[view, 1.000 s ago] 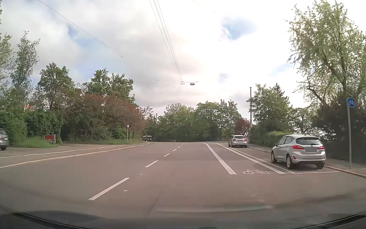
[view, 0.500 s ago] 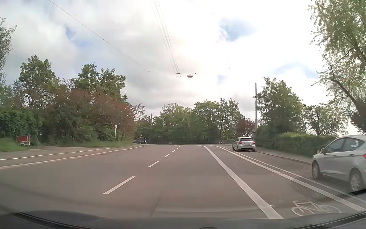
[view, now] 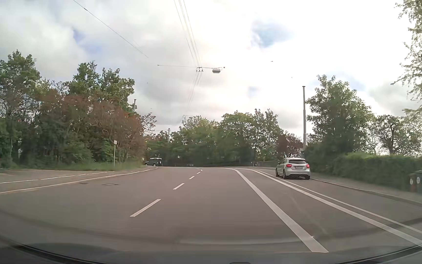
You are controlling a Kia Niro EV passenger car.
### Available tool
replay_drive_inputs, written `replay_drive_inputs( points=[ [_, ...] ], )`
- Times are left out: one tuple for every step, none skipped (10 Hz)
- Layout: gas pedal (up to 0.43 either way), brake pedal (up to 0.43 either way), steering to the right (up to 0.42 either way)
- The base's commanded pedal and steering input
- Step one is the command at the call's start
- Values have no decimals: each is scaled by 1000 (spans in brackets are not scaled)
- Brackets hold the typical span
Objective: Follow the waypoints while adhering to traffic rules and regulations
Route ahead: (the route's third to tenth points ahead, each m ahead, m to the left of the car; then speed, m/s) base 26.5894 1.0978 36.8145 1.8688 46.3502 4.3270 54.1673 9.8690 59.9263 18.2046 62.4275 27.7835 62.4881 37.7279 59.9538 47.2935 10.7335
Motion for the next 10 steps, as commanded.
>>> replay_drive_inputs(
  points=[
    [177,0,6],
    [177,0,4],
    [169,0,4],
    [169,0,4],
    [169,0,3],
    [169,0,3],
    [157,0,3],
    [157,0,3],
    [150,0,3],
    [138,0,3]
  ],
)
